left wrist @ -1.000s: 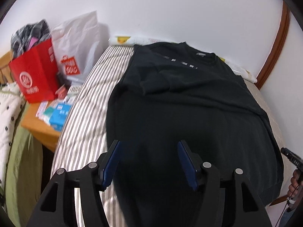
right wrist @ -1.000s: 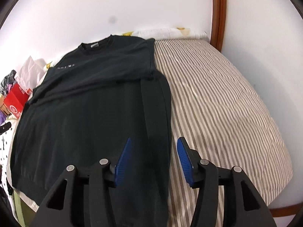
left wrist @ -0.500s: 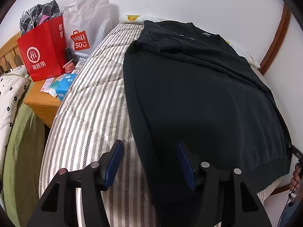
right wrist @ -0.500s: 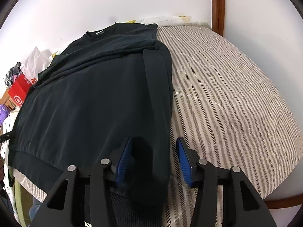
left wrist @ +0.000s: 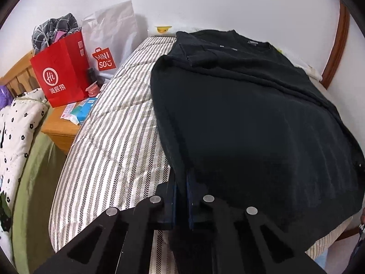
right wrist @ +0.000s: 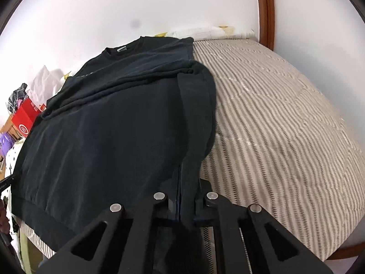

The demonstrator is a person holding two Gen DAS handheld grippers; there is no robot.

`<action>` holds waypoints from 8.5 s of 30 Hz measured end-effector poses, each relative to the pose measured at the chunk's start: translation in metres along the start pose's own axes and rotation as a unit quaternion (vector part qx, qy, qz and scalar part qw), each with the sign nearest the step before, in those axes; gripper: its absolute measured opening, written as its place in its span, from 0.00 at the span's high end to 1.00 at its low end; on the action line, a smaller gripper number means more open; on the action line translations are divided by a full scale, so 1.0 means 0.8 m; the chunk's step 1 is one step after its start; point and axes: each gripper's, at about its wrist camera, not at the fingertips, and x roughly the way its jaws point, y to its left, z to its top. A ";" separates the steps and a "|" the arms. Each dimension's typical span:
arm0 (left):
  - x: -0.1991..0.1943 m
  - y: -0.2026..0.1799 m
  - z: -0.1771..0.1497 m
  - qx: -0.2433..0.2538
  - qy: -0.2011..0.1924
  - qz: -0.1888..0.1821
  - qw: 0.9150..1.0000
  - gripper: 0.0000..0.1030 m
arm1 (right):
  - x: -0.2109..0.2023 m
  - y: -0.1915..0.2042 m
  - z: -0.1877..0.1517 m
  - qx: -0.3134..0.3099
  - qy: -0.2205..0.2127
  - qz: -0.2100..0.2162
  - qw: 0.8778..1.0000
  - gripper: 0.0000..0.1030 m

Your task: Fold small clothes

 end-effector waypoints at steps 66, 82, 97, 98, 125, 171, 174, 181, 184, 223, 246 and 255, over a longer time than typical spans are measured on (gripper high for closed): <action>0.171 -0.019 0.248 -0.016 -0.008 -0.035 0.999 0.92 | 0.202 -0.006 0.265 0.066 0.030 0.028 0.997 0.94; 0.094 -0.016 0.204 0.003 -0.013 -0.074 0.997 0.47 | 0.057 0.016 0.190 -0.030 0.009 0.038 0.999 0.53; 0.078 -0.024 0.125 0.022 0.027 -0.113 0.993 0.47 | 0.090 0.069 0.121 -0.053 0.042 0.072 0.995 0.87; 0.078 -0.025 0.123 0.025 0.029 -0.117 0.992 0.52 | 0.092 0.069 0.122 -0.051 0.041 0.069 0.995 0.89; 0.120 -0.053 0.196 0.040 0.011 -0.117 0.992 0.72 | 0.141 0.087 0.191 -0.031 0.023 0.018 0.999 0.92; 0.244 -0.076 0.356 0.080 -0.032 -0.026 0.996 0.92 | 0.304 0.067 0.371 -0.073 0.002 -0.028 0.997 0.82; 0.230 -0.062 0.361 0.051 -0.071 -0.019 0.996 0.92 | 0.280 0.045 0.375 -0.032 -0.043 -0.033 0.998 0.83; 0.253 -0.062 0.366 0.039 -0.047 -0.020 0.998 0.92 | 0.317 0.030 0.370 -0.001 0.002 -0.046 0.999 0.82; 0.257 -0.059 0.364 0.033 -0.037 -0.028 0.998 0.92 | 0.313 0.026 0.371 0.011 0.010 -0.034 0.999 0.80; 0.073 0.018 0.126 -0.068 0.009 -0.082 0.994 0.49 | 0.076 -0.016 0.107 0.023 0.038 -0.028 0.999 0.46; 0.123 0.031 0.137 -0.134 0.023 -0.108 0.985 0.43 | 0.105 -0.042 0.131 0.116 0.022 -0.010 0.993 0.36; 0.130 0.025 0.151 -0.135 0.032 -0.121 0.983 0.79 | 0.141 -0.038 0.150 0.158 0.016 0.021 0.987 0.37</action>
